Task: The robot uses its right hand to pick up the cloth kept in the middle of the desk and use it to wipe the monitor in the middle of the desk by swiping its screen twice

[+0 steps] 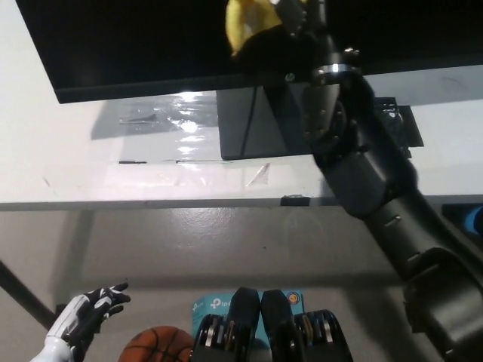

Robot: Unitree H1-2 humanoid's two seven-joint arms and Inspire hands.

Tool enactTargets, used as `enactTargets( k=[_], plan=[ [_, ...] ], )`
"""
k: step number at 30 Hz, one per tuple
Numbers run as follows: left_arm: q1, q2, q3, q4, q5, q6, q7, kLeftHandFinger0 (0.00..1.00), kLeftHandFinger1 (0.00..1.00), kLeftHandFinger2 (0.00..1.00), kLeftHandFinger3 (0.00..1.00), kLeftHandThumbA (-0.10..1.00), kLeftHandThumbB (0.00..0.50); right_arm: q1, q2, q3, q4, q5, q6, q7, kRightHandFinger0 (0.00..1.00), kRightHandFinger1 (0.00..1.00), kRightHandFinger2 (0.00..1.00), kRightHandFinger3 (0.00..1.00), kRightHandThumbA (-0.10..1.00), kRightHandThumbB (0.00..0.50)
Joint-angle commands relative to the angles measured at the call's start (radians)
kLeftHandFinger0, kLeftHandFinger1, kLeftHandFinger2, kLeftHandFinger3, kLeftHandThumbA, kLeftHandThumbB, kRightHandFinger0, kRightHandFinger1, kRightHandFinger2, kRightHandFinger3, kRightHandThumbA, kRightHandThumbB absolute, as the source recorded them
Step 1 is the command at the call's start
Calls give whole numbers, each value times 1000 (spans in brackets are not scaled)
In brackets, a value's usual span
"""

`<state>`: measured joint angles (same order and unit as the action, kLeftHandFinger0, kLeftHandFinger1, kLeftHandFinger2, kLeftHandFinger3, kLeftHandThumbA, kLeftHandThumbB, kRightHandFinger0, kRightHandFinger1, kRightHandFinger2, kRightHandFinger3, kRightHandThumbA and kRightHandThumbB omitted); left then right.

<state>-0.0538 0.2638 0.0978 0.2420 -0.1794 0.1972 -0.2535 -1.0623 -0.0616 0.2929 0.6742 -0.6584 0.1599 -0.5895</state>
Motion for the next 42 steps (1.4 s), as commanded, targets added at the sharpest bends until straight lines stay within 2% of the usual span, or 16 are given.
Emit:
enactTargets(
  k=[1,3,4,7,8,9,13,17,25,30,32,34,37,40,41,42],
  plan=[
    [1,7,12,-12,-18,-26,-10,975,867,881,1000,561,145,1,-84,-46,-12,-5,-3,-25,0,45,423,313,-100,157],
    [2,7,12,-3,-17,-37,-14,974,869,890,1000,565,145,16,-91,-54,-30,1,18,-11,0,3,340,424,-100,173],
    [2,10,10,-7,-11,-34,-11,969,870,895,1000,568,150,47,-125,-66,-44,8,20,10,0,0,326,161,-100,131],
    [-1,12,11,-2,-10,-33,-10,960,873,903,1000,574,137,76,-152,-80,-57,3,25,7,0,0,325,244,-100,202],
    [1,13,11,-3,-12,-42,-14,957,871,899,1000,575,123,101,-178,-96,-64,19,15,25,0,33,388,40,-100,111],
    [2,14,15,-3,-13,-36,-11,951,868,896,1000,578,128,109,-184,-102,-59,18,9,16,0,56,423,20,-100,98],
    [5,12,11,2,-11,-53,-17,943,878,903,1000,587,131,142,-220,-125,-53,16,6,2,0,87,479,337,-100,95],
    [4,10,13,10,-14,-56,-17,954,883,901,1000,585,148,171,-251,-150,-58,19,7,4,0,40,439,338,-100,46],
    [17,7,11,-2,-18,-48,-22,940,866,881,1000,556,148,219,-280,-181,-69,19,18,9,0,57,458,393,-100,86],
    [12,0,13,-8,-20,-31,-13,932,870,898,1000,543,136,204,-254,-174,-82,20,3,1,0,13,414,385,-100,31],
    [12,4,8,-12,-12,-32,-13,954,878,904,1000,563,140,190,-238,-173,-82,18,15,1,0,12,413,531,-100,65],
    [8,8,4,3,-11,-50,-23,961,869,893,1000,578,144,174,-218,-166,-93,12,34,11,0,3,392,328,-100,85],
    [8,8,4,0,-12,-49,-23,952,853,875,1000,582,128,152,-206,-150,-92,-5,32,13,0,20,408,223,-100,115],
    [10,9,2,-8,-9,-47,-21,957,856,875,1000,593,136,114,-187,-142,-94,-4,64,46,0,68,479,247,-100,129],
    [5,6,4,0,-12,-43,-18,955,856,872,1000,590,138,100,-182,-137,-91,-11,73,48,0,76,491,441,-100,116],
    [4,6,5,-2,-11,-39,-15,959,860,877,1000,588,147,74,-173,-127,-83,-21,76,43,0,47,441,327,-100,127]
  ],
)
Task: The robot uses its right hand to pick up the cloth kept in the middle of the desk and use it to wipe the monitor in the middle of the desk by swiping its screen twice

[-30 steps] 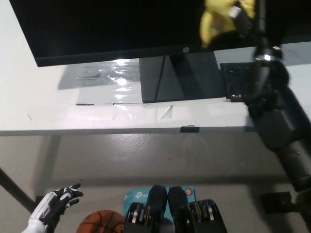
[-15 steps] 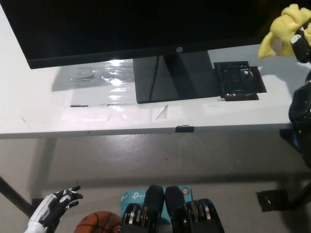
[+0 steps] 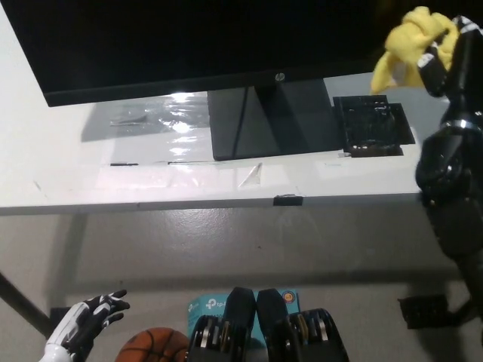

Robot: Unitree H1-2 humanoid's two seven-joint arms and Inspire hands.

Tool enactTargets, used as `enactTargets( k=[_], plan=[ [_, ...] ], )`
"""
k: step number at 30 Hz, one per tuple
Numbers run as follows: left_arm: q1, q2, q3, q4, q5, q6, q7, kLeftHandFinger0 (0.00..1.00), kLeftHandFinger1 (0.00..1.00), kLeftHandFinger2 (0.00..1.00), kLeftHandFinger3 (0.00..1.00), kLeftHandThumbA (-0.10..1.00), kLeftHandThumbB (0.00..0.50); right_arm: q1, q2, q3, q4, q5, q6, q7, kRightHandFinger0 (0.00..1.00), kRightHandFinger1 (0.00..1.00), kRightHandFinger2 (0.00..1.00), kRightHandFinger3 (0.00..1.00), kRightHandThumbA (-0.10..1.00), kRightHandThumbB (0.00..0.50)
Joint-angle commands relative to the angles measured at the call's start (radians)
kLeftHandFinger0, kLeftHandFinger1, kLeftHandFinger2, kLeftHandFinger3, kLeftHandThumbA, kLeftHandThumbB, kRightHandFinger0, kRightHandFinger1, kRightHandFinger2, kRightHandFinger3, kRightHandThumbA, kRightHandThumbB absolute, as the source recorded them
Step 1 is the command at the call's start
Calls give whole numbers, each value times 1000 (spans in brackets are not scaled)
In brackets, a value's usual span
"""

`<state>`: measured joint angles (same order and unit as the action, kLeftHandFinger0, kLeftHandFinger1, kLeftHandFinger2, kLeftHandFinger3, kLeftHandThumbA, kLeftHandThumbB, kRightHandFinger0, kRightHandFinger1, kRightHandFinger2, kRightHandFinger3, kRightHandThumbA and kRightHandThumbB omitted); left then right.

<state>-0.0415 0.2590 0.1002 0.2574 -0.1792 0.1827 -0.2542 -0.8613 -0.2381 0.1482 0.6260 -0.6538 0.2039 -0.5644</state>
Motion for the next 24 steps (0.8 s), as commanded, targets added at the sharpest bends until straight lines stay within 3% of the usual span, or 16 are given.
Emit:
enactTargets(
  k=[1,2,3,5,6,7,8,9,11,12,14,16,18,20,21,24],
  plan=[
    [-7,11,2,-19,-10,-23,-13,962,863,881,1000,587,148,-133,6,21,-31,-29,34,17,0,15,393,279,-100,130],
    [-5,10,2,-23,-7,-25,-11,962,863,878,1000,588,141,-163,19,27,-18,-32,41,18,0,21,397,162,-100,168],
    [-4,11,0,-21,-3,-25,-9,955,857,871,1000,587,139,-175,25,33,-14,-29,40,26,0,23,399,137,-100,166],
    [-3,13,-4,-23,3,-35,-11,948,849,866,1000,596,135,-195,31,42,-8,-27,57,43,0,79,489,312,-100,161],
    [-4,13,-4,-26,0,-29,-13,951,855,872,1000,600,144,-211,38,45,5,-24,59,39,0,59,462,423,-100,162],
    [-5,14,-5,-29,1,-23,-12,957,867,886,1000,605,145,-217,39,49,11,-25,56,34,0,48,448,331,-100,163],
    [-6,15,-6,-32,2,-16,-11,959,870,889,1000,606,145,-228,41,55,21,-28,51,28,0,46,445,312,-100,163],
    [-9,17,-7,-26,-1,-21,-17,965,879,904,1000,608,145,-266,57,85,41,-51,53,30,0,2,341,341,-100,226],
    [-10,19,-13,-30,4,-21,-18,975,880,911,1000,621,154,-285,73,101,53,-49,51,31,0,0,270,105,-100,190],
    [-12,21,-17,-28,9,-29,-20,978,879,912,1000,636,147,-297,82,108,61,-48,61,39,0,0,272,49,-100,191],
    [-15,22,-21,-28,11,-28,-19,973,874,905,1000,642,161,-313,98,122,81,-51,62,29,0,0,304,17,-100,201],
    [-16,19,-18,-35,4,-19,-13,965,867,895,1000,622,161,-324,119,133,94,-44,55,28,0,0,308,130,-100,207],
    [-18,21,-22,-43,8,-8,-10,963,867,898,1000,624,151,-336,132,147,116,-51,47,14,0,0,248,76,-100,206],
    [-23,29,-30,-39,14,-22,-18,961,893,949,1000,652,128,-351,159,164,135,-57,51,14,0,0,220,43,-100,165],
    [-26,29,-31,-35,11,-22,-20,968,902,967,1000,645,128,-354,176,171,132,-59,58,11,0,0,218,121,-100,157],
    [-28,30,-36,-38,14,-10,-17,982,910,973,1000,640,130,-364,211,181,136,-58,59,-5,0,0,190,1,-100,161]
  ],
)
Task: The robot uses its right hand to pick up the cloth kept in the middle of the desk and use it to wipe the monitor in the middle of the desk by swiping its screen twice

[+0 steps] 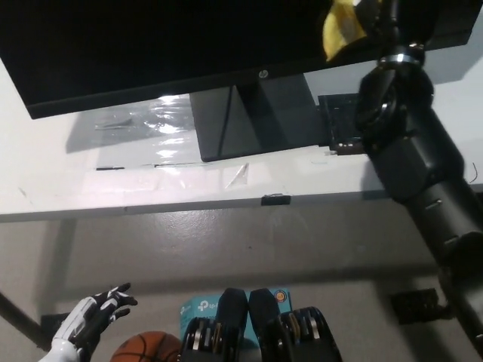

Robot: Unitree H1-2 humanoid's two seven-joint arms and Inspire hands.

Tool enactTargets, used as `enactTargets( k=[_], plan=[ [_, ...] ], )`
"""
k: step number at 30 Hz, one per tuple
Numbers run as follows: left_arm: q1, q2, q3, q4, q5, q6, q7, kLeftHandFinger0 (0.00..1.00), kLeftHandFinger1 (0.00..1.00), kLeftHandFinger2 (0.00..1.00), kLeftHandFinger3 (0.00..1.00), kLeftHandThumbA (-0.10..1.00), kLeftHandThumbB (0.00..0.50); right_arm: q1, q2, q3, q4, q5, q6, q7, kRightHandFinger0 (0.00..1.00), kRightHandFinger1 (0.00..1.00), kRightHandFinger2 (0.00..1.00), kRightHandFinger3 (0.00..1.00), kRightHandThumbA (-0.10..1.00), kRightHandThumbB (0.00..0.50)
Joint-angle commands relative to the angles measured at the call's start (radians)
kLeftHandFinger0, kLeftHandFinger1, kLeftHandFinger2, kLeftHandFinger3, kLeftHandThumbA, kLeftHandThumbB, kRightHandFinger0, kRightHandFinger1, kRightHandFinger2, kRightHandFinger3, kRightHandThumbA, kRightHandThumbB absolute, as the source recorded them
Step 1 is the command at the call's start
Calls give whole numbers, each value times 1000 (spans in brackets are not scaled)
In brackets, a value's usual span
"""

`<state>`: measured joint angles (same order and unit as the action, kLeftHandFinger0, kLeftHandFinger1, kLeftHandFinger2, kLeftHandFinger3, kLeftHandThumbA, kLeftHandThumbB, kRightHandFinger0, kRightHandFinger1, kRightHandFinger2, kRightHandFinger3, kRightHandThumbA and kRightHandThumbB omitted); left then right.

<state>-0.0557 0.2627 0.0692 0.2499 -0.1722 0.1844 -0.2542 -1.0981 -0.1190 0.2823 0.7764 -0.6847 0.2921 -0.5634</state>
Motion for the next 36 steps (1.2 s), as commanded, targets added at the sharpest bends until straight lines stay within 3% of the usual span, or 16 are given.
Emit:
enactTargets(
  k=[1,2,6,7,9,11,12,13,22,24,26,28,30,32,35,36],
  plan=[
    [-16,28,-9,-29,12,-18,-19,978,906,967,1000,634,128,-133,109,50,-20,-29,-15,-5,0,0,199,1,-100,223],
    [-18,28,-10,-26,13,-23,-19,975,904,966,1000,632,127,-136,116,52,-20,-31,-11,-7,0,0,201,0,-100,225],
    [-24,27,-13,-24,13,-18,-20,974,908,959,1000,624,124,-157,163,46,-8,-13,-38,-26,0,0,139,67,-100,146],
    [-24,24,-10,-27,8,-5,-18,971,898,948,1000,607,132,-160,172,45,-6,-11,-39,-31,0,0,119,14,-100,130],
    [-26,22,-8,-22,4,-11,-21,974,897,943,1000,595,128,-165,199,50,-11,-20,-23,-37,0,0,115,18,-100,133],
    [-28,18,-3,-19,-1,-3,-15,970,889,934,1000,571,124,-153,225,52,-33,-15,-17,-31,0,0,133,58,-100,173],
    [-28,14,-1,-21,-5,2,-15,968,894,936,1000,558,119,-144,231,58,-52,-15,-4,-6,0,0,142,29,-100,135],
    [-27,15,-4,-20,1,-2,-15,975,899,943,1000,573,120,-141,233,60,-56,-16,-2,1,0,0,154,5,-100,137],
    [-33,20,-3,-18,-1,-6,-18,979,890,935,1000,570,122,-131,261,69,-61,-7,-3,18,0,0,194,209,-100,153],
    [-32,19,-5,-19,3,-11,-17,982,891,937,1000,572,111,-132,267,67,-58,-7,3,12,0,0,175,170,-100,171],
    [-29,15,-8,-16,5,-15,-18,982,892,937,1000,587,130,-126,275,69,-56,-6,-3,10,0,0,167,35,-100,132],
    [-25,11,-7,-13,0,-15,-19,993,896,924,1000,580,127,-117,285,74,-58,-11,-4,7,0,0,206,10,-100,104],
    [-22,11,-6,-11,-1,-22,-20,992,888,926,1000,579,129,-104,288,84,-59,-24,11,2,0,0,218,6,-100,115],
    [-12,12,-4,-33,4,2,-9,1000,898,938,1000,573,130,-91,279,86,-68,-22,8,10,0,0,243,137,-100,152],
    [-11,13,3,-41,-2,13,-7,1000,904,956,1000,556,103,-71,252,81,-93,-12,-7,27,0,0,197,92,-100,148],
    [-12,12,4,-37,-5,5,-10,1000,904,957,1000,556,96,-62,237,80,-103,-9,-18,34,0,0,169,175,-100,169]
  ],
)
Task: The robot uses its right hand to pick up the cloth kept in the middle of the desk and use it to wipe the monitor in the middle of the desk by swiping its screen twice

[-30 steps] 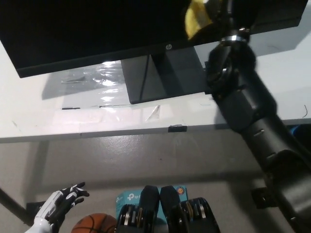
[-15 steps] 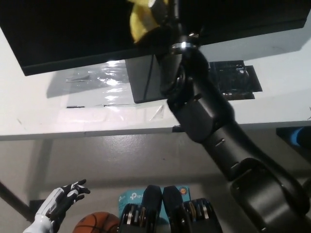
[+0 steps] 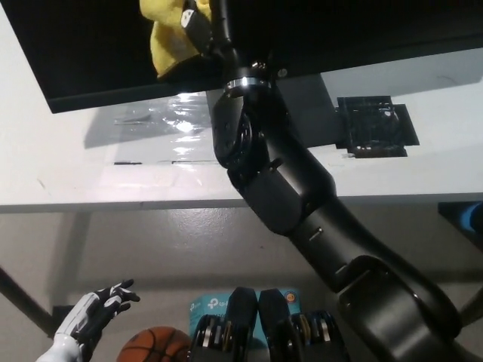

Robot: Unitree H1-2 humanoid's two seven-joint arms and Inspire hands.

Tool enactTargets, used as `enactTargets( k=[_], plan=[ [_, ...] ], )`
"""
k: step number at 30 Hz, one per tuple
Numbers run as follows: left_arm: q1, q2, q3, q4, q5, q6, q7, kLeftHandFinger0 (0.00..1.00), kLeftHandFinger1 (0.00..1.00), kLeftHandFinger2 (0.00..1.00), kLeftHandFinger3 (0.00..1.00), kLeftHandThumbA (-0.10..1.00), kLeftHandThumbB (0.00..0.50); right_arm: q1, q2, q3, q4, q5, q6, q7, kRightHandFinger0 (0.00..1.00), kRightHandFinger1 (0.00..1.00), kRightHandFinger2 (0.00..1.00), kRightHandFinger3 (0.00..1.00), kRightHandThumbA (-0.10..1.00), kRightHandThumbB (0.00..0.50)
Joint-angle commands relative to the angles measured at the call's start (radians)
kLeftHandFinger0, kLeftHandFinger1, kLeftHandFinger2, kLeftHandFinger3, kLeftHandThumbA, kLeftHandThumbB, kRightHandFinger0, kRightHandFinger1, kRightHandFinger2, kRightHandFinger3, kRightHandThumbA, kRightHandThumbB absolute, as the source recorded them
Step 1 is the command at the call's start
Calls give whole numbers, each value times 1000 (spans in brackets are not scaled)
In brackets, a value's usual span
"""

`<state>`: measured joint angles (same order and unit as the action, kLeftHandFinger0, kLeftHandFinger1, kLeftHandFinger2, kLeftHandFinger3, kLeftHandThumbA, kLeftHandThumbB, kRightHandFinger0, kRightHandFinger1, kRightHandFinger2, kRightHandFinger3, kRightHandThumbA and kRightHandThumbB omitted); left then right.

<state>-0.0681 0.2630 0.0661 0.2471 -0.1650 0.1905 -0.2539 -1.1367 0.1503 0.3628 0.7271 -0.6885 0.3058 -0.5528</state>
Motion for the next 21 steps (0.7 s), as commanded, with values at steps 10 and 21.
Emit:
enactTargets(
  k=[10,21],
  plan=[
    [-2,16,7,-3,-7,-38,-17,969,874,932,1000,606,104,215,-263,20,-370,-38,-17,168,0,0,361,65,-100,93],
    [5,23,9,-3,-2,-34,-15,990,889,923,1000,613,134,529,-474,-33,-653,-12,-74,229,0,0,275,1,-100,134]
  ],
)
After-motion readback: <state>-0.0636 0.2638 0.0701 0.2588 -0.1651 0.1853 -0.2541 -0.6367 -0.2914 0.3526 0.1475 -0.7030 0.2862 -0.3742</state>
